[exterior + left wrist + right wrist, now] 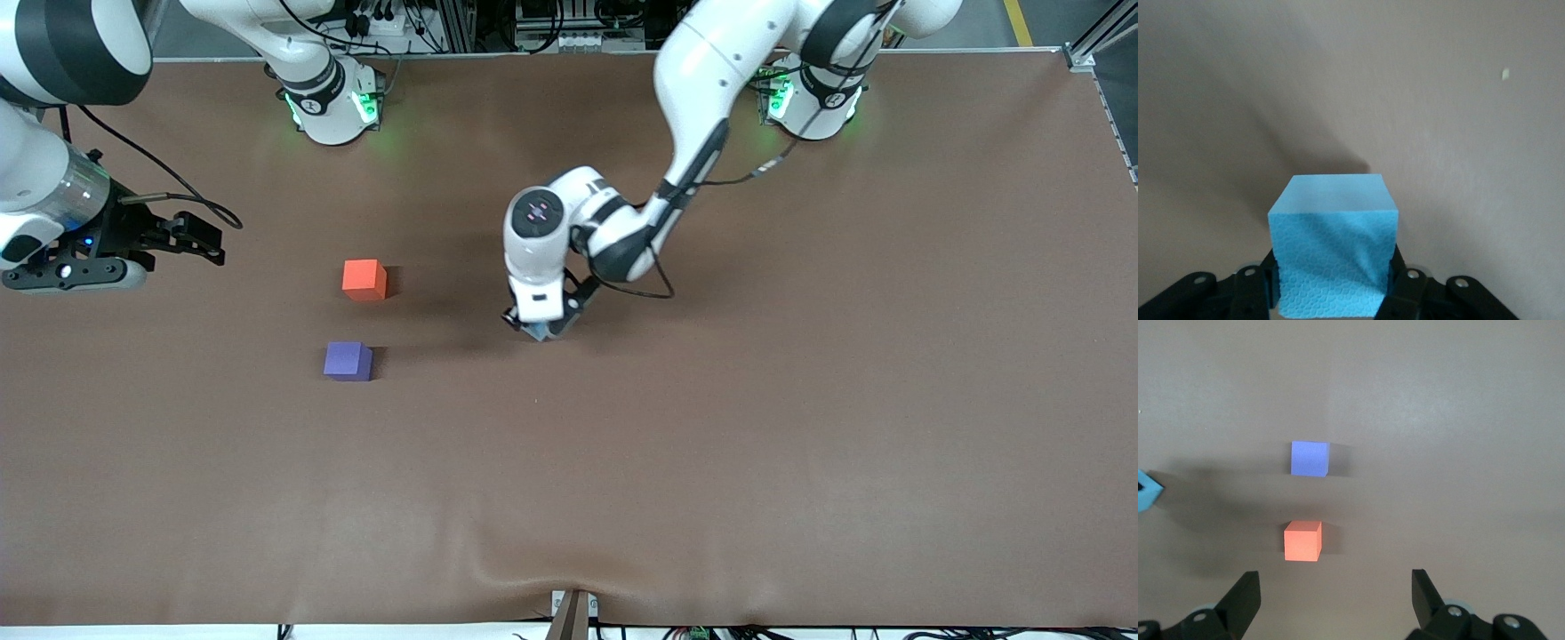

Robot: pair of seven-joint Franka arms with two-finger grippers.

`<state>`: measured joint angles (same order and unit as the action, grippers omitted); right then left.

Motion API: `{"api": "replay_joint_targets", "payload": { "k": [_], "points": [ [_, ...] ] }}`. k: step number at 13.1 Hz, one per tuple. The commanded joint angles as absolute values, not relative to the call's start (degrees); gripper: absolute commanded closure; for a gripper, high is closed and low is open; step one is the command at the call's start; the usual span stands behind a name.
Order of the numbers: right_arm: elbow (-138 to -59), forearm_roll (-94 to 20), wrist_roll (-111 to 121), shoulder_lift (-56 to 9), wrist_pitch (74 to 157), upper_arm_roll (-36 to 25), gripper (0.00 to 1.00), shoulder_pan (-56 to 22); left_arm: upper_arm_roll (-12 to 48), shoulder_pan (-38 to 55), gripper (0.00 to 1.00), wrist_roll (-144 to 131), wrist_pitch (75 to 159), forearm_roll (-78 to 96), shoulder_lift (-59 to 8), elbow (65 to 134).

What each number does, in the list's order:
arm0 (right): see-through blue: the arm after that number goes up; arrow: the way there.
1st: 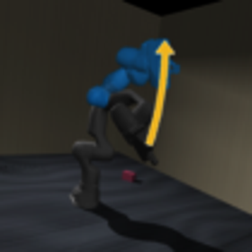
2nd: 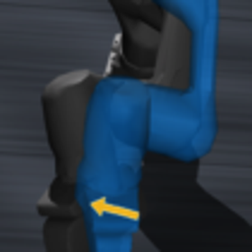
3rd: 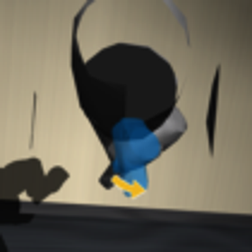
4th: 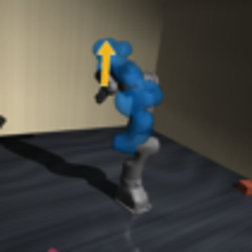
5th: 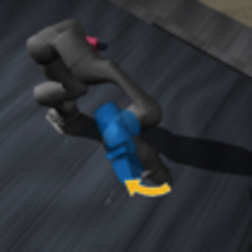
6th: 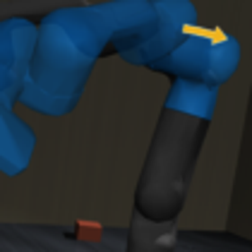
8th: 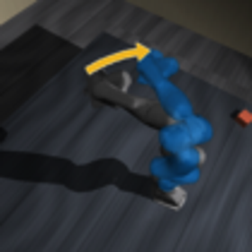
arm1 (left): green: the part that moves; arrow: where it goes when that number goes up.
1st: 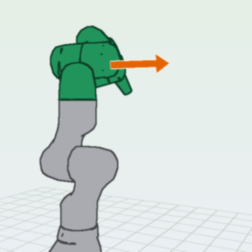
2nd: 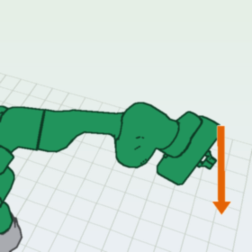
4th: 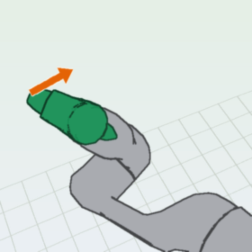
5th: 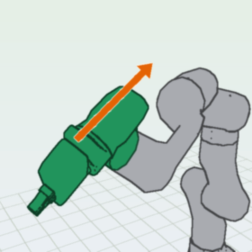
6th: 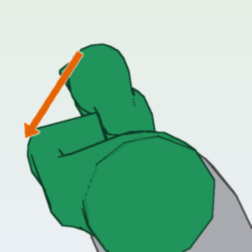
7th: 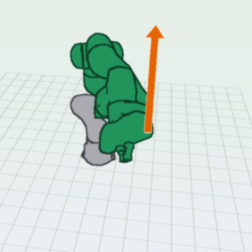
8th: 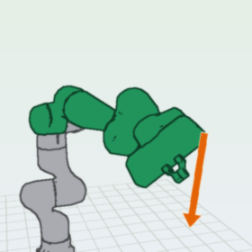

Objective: Place blue block between orange and purple blocks
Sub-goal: 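Carry the light-blue block with the left gripper toward the table middle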

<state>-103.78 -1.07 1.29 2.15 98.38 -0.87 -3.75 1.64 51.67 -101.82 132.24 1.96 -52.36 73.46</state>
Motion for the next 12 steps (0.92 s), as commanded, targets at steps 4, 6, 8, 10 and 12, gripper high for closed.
{"api": "replay_joint_targets", "payload": {
  "k": [4, 6, 8, 10, 12],
  "points": [
    [-106.0, -1.4, 0.1, 2.4, 101.0, -1.0, 0.0, -4.9, 0.5, 54.1, 0.0, -95.2, 135.7, 2.8, -56.4, 68.9],
    [-106.0, -1.4, -2.6, 2.4, 101.1, -1.0, 0.0, -5.6, 0.4, 53.9, 0.0, -94.9, 134.3, 2.6, -55.2, 68.9],
    [-106.0, -1.4, -6.8, 2.3, 101.2, -0.9, 0.0, -7.1, 0.4, 53.5, 0.0, -93.6, 130.5, 2.5, -51.8, 68.9],
    [-106.0, -1.4, -9.8, 1.8, 101.2, 0.1, 0.0, -7.6, 0.2, 51.5, 0.0, -91.4, 126.1, 2.2, -47.6, 69.0],
    [-106.0, -1.4, -17.9, 1.6, 101.9, 3.1, 0.0, -8.3, 0.0, 48.6, 0.0, -85.6, 120.8, 2.2, -42.7, 69.4]
  ]
}}
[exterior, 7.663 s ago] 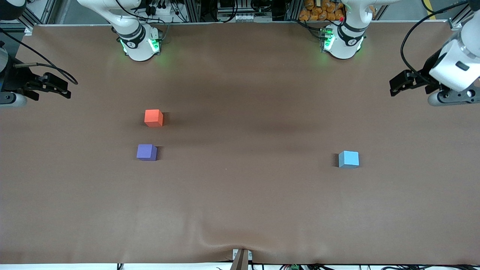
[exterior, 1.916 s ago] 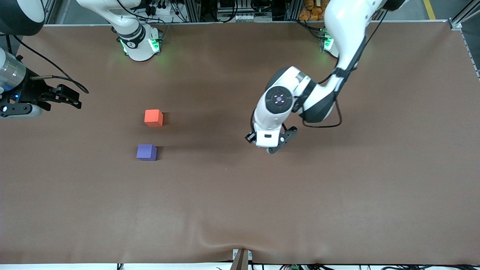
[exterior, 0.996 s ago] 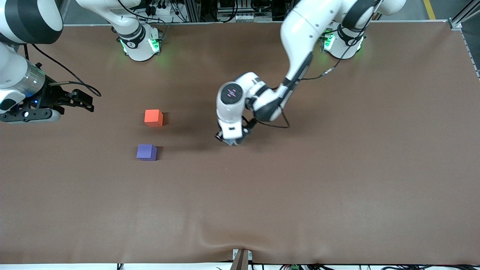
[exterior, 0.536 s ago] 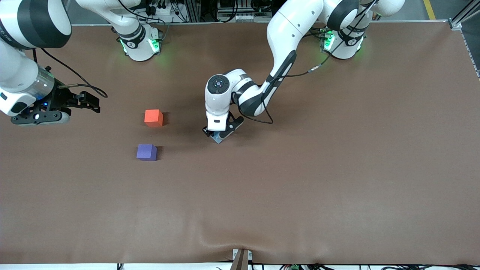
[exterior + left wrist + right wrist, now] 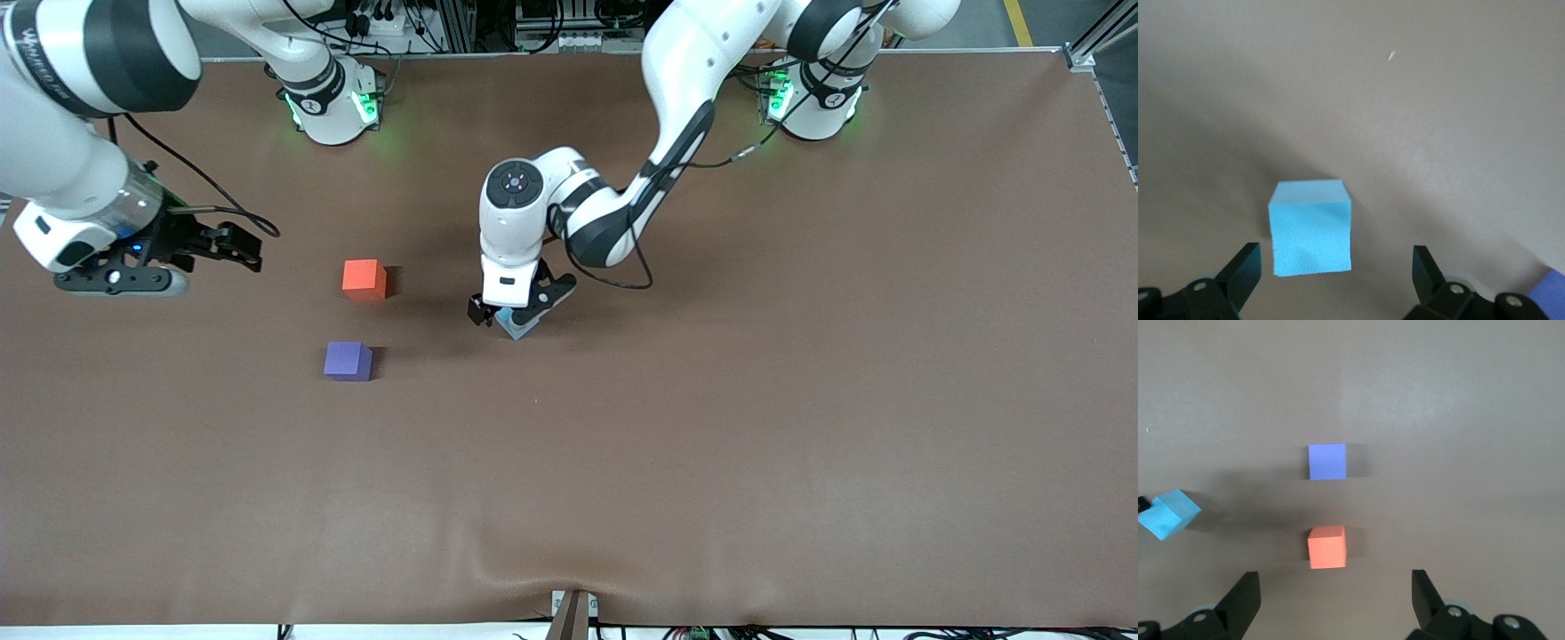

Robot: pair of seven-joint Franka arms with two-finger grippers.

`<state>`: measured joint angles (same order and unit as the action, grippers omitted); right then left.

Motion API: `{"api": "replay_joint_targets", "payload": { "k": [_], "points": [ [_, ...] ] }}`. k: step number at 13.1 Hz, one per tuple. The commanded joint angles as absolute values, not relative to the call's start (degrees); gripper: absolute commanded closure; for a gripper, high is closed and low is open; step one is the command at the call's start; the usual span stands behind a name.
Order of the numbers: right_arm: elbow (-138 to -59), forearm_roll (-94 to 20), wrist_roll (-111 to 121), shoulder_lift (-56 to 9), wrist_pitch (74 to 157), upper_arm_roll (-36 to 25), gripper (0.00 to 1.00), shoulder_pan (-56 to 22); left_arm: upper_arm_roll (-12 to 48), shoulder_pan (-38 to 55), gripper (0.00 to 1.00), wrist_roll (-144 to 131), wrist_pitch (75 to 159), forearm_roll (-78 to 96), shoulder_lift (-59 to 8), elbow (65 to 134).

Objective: Place blue block between orange and purple blocks
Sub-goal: 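Carry the light-blue block with the left gripper toward the table middle, then set the blue block down while the right gripper reaches toward it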

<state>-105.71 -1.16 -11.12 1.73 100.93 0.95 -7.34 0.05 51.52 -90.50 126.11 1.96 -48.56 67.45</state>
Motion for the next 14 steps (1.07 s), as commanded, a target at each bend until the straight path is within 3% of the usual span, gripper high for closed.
{"api": "replay_joint_targets", "payload": {
  "k": [1, 5, 9, 14],
  "points": [
    [-106.0, -1.4, -22.7, 1.1, 102.1, 4.0, 0.0, -9.0, 0.0, 46.1, 0.0, -83.7, 118.0, 2.2, -40.5, 69.8],
    [-106.3, -1.4, -45.6, -2.2, 104.3, 5.4, 0.0, -15.1, 0.1, 33.6, 0.0, -64.6, 106.4, 2.4, -31.9, 70.5],
    [-106.4, -1.4, -60.3, -8.2, 112.0, 6.3, 0.0, -21.2, 0.0, 23.5, 0.0, -50.9, 97.7, 1.6, -26.1, 70.5],
    [-106.3, -0.4, -77.5, -16.9, 123.0, 6.3, 0.0, -27.9, 0.0, 16.8, 0.0, -30.4, 96.8, -1.0, -23.0, 70.5]
  ]
}}
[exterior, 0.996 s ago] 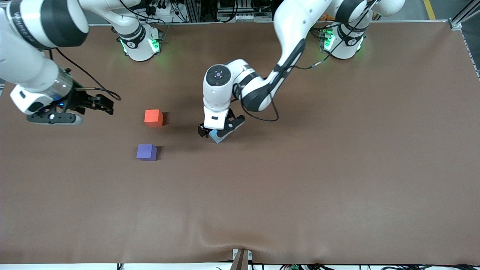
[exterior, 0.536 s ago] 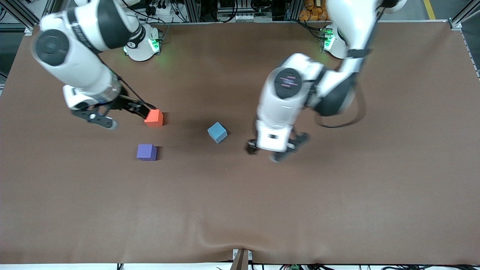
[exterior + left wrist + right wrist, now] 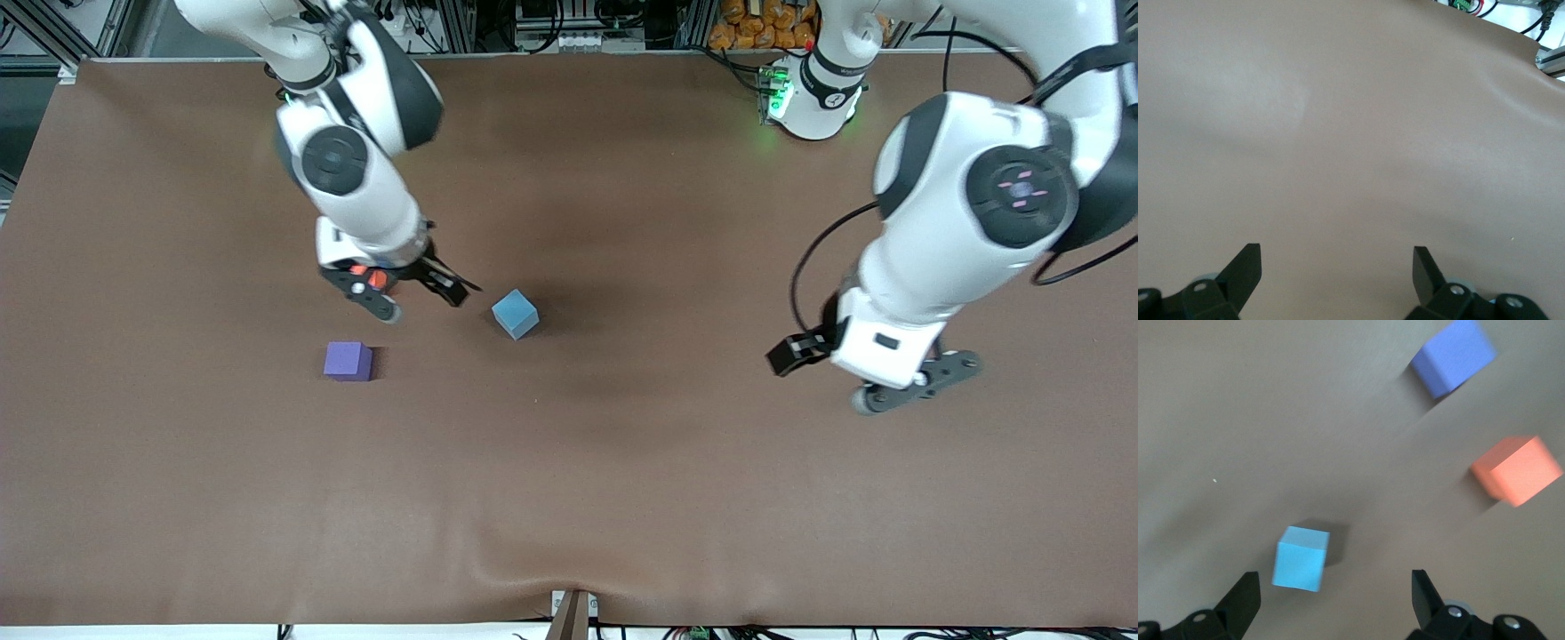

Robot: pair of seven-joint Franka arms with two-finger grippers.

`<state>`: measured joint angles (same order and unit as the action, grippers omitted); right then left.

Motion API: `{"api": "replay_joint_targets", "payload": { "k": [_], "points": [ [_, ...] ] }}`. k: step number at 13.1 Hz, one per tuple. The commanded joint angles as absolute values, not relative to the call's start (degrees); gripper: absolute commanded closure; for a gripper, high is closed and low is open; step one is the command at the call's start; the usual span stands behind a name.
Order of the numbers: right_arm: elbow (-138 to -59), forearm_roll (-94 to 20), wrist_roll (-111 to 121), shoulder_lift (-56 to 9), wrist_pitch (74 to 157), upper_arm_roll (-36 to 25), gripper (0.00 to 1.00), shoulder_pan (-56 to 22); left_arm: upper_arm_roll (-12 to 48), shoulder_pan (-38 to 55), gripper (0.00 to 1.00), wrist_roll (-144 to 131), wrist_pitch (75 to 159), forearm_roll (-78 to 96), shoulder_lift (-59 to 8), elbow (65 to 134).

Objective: Place blue block between orange and purple blocks
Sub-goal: 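Grasp the blue block with the right gripper while the left gripper withdraws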

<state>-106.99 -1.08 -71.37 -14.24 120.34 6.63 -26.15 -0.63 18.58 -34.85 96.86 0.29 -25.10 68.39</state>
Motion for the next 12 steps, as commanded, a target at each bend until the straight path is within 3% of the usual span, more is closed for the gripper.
{"api": "replay_joint_targets", "payload": {
  "k": [1, 5, 12],
  "points": [
    [-106.3, -0.5, -79.0, -18.4, 125.2, 6.3, 0.0, -28.6, 0.1, 15.3, 0.0, -27.8, 96.2, -1.0, -22.9, 70.7],
    [-106.0, -0.5, -83.5, -25.0, 133.8, 6.3, 0.0, -31.5, 0.7, 12.4, 0.0, -21.3, 95.8, -0.6, -22.7, 70.4],
    [-105.7, -0.4, -85.6, -31.8, 138.3, 6.3, 0.0, -33.7, 2.1, 10.8, 0.0, -20.8, 95.7, 0.0, -20.8, 70.7]
  ]
}}
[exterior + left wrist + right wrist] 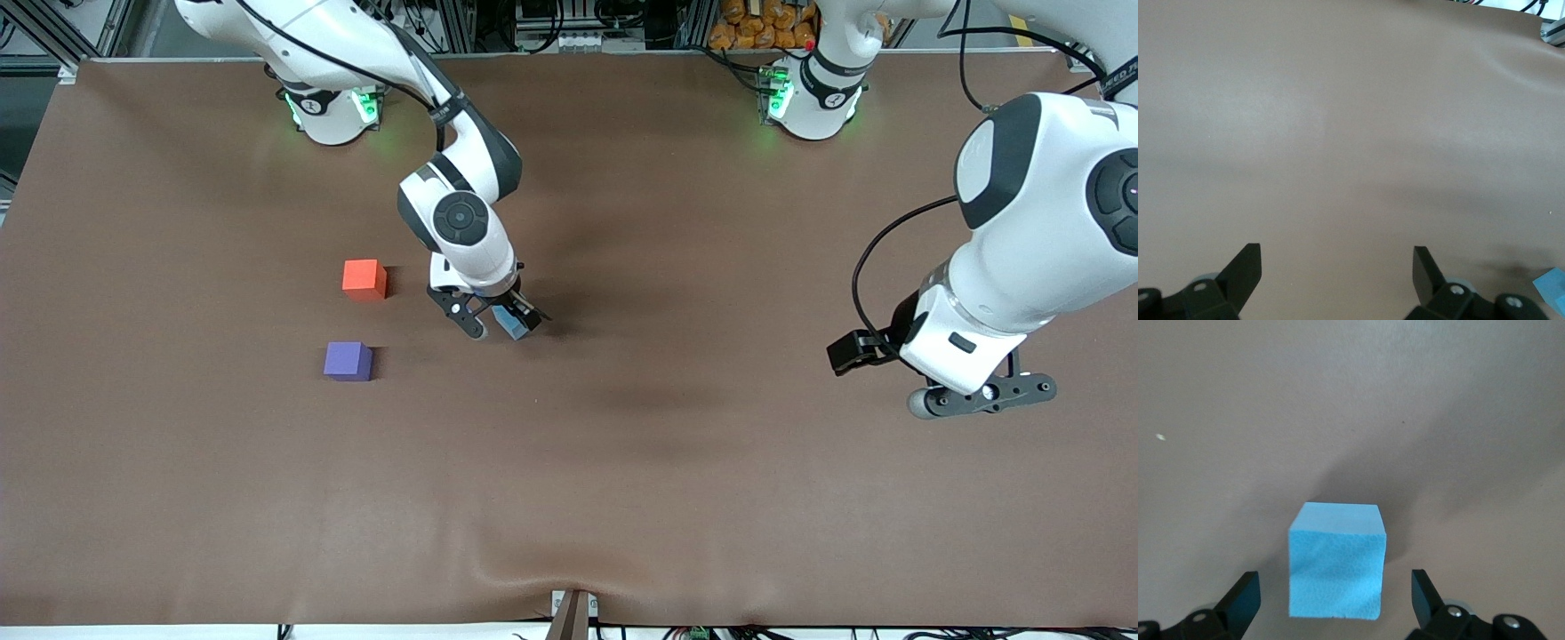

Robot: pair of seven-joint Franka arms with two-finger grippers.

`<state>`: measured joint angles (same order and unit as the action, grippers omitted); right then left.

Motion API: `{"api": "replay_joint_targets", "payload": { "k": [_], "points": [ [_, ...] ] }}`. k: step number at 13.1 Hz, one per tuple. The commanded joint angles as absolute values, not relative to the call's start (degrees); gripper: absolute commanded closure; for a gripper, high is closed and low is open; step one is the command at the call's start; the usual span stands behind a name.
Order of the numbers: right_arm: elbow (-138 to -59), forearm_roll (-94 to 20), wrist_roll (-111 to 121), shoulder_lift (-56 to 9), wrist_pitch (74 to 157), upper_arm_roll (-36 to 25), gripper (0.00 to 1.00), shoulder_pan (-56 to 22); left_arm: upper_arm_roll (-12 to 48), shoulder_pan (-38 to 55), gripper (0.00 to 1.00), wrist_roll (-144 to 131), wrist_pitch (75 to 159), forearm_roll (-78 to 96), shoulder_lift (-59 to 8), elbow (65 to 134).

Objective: Place blue block between orange and purple blocks
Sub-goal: 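Carry the blue block with the right gripper toward the purple block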

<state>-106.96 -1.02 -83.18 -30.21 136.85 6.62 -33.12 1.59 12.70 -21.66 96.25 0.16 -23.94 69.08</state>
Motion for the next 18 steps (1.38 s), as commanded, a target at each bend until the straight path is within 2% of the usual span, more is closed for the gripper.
{"api": "replay_joint_targets", "payload": {
  "k": [1, 2, 3, 4, 5, 6, 7, 8, 11, 14, 16, 18],
  "points": [
    [-105.8, -0.4, -86.7, -32.5, 139.9, 6.3, 0.0, -34.1, 2.1, 10.2, 0.0, -20.4, 95.2, 0.1, -19.6, 70.9],
    [-105.6, -0.4, -86.9, -33.0, 140.4, 6.3, 0.0, -34.2, 2.2, 8.8, 0.0, -19.2, 94.1, 0.2, -18.2, 71.5],
    [-105.4, -0.4, -86.9, -33.2, 140.5, 6.3, 0.11, -34.2, 2.2, 7.7, 0.0, -17.2, 93.2, 1.0, -15.9, 72.9],
    [-105.2, -0.4, -86.9, -33.2, 140.5, 6.3, 0.43, -34.2, 2.1, 6.4, 0.0, -14.9, 92.6, 2.2, -12.9, 75.1],
    [-104.9, -0.4, -87.0, -33.1, 140.2, 6.3, 0.67, -34.1, 2.2, 4.7, 0.0, -13.2, 92.4, 3.5, -9.3, 78.5],
    [-104.7, -0.4, -86.9, -32.9, 139.8, 6.3, 0.85, -34.0, 2.2, 3.4, 0.0, -12.0, 92.4, 5.3, -6.2, 81.6],
    [-104.2, -0.4, -86.5, -32.3, 138.4, 6.3, 0.98, -33.5, 2.1, 3.3, 0.0, -12.2, 92.3, 5.9, -4.1, 83.8],
    [-102.7, -0.4, -86.0, -31.3, 133.9, 6.2, 1.0, -33.2, 2.1, 3.1, 0.0, -11.9, 92.4, 5.9, -2.0, 86.5],
    [-93.1, -0.1, -76.0, -28.4, 109.3, 5.7, 0.99, -31.6, 2.1, 2.8, 0.0, -10.9, 92.4, 6.1, -0.2, 87.6],
    [-93.6, 0.4, -55.6, -20.6, 98.8, 5.7, 0.99, -25.0, 2.6, 3.3, 0.0, -10.9, 92.4, 6.0, 1.1, 87.6],
    [-97.2, 0.4, -42.9, -16.1, 96.4, 5.6, 0.98, -20.1, 2.7, 3.1, 0.0, -10.9, 92.3, 6.0, 1.4, 87.6],
    [-104.6, 0.4, -32.0, -11.0, 100.3, 5.6, 0.96, -16.2, 2.7, 2.8, 0.0, -10.9, 91.8, 6.0, 1.8, 87.6]
  ]
}}
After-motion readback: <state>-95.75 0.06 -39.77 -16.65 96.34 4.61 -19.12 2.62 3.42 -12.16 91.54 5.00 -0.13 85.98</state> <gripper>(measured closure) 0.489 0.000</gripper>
